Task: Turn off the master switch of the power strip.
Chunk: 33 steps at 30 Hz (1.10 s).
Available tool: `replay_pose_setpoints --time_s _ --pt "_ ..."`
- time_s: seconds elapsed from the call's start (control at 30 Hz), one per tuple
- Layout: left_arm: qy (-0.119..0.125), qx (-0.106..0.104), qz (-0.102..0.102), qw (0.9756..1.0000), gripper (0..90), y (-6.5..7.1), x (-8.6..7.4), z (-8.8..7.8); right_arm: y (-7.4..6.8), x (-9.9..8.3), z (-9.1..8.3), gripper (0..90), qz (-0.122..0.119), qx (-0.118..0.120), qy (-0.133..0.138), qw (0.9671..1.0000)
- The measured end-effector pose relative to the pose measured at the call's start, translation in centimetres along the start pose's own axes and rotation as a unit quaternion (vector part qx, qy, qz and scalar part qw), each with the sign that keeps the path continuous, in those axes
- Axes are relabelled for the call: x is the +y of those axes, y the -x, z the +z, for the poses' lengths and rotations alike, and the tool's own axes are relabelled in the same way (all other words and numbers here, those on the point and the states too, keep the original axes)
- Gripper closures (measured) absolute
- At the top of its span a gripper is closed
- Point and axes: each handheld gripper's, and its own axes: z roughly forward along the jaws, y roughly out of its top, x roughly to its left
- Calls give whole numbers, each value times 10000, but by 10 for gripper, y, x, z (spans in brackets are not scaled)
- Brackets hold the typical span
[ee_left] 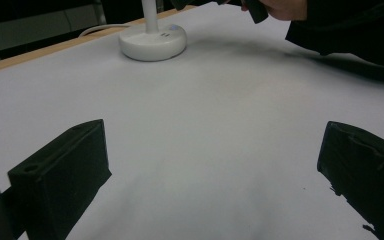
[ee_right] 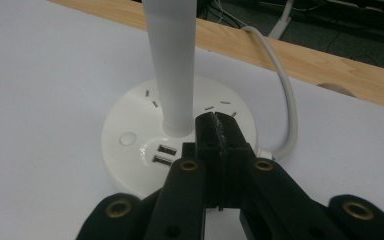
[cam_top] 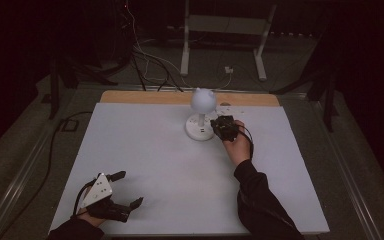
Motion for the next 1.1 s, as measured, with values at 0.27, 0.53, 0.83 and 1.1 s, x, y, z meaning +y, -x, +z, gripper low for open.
replay_pose_setpoints --time_s 0.27,0.53,0.83,1.1 --pt "-3 1 19 10000 7 0 0 0 -1 -4 11 900 -27 -58 -59 10000" --pt "0 -2 20 10000 7 0 0 0 -2 -11 19 900 -113 -148 -130 9997" --pt "-5 -7 7 10000 7 0 0 0 0 -14 24 900 -92 -164 -158 9997" --pt "-21 -3 15 10000 7 1 0 0 -1 -14 26 900 -160 -168 -167 9996"
